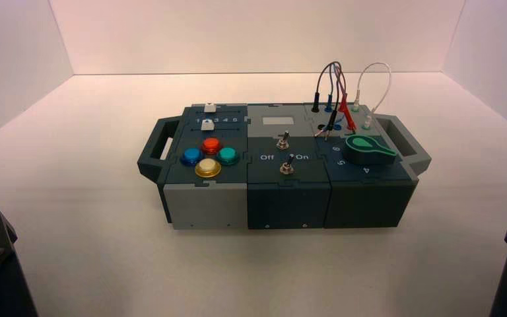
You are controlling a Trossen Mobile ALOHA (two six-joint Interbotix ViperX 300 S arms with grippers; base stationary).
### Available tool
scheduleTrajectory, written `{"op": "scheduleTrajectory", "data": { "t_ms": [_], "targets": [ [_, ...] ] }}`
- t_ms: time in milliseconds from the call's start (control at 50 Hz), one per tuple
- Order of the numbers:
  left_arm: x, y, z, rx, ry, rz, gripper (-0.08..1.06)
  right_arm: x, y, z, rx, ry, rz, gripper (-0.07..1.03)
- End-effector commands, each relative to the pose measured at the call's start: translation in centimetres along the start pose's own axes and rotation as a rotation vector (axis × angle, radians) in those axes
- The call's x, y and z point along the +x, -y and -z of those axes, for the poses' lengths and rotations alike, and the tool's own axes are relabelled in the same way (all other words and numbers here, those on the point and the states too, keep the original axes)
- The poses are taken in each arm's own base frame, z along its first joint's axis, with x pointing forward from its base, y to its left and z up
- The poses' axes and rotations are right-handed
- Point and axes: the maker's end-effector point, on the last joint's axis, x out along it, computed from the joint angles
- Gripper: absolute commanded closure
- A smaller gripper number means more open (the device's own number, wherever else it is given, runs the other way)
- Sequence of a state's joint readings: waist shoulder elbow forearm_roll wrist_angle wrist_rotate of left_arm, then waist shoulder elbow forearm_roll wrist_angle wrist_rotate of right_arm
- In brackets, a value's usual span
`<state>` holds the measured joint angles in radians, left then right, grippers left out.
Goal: Push the red button with the right gripper.
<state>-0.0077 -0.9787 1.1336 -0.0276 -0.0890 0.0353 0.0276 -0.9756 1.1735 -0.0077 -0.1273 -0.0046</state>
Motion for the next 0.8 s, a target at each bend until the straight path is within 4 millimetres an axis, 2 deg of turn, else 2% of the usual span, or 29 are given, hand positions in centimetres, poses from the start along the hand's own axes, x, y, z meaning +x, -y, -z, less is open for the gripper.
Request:
{"op": "scheduleTrajectory", "data": {
  "t_ms": [20, 220, 400, 520, 800],
  "targets": [
    [0.9, 0.6, -0.9, 0.005, -0.024, 0.024, 1.01, 0.2, -0.6, -1.7, -0.001, 0.026, -0.023, 0.99],
    [0.8, 0.7, 0.1, 0.005, -0.040, 0.029, 1.01, 0.0, -0.6, -1.1, -0.003, 0.014, -0.024, 0.99],
    [0.9, 0.9, -0.1, 0.007, -0.040, 0.033, 1.01, 0.1, -0.8, -1.2, -0.002, 0.002, -0.032, 0.99],
    [1.4, 1.9, -0.2, 0.017, -0.103, 0.073, 1.01, 0.2, -2.0, -1.4, -0.014, -0.051, -0.079, 0.99],
    [2.4, 5.8, 1.4, 0.059, -0.337, 0.207, 1.01, 0.8, -6.2, -1.3, -0.066, -0.210, -0.232, 0.99]
  ]
}}
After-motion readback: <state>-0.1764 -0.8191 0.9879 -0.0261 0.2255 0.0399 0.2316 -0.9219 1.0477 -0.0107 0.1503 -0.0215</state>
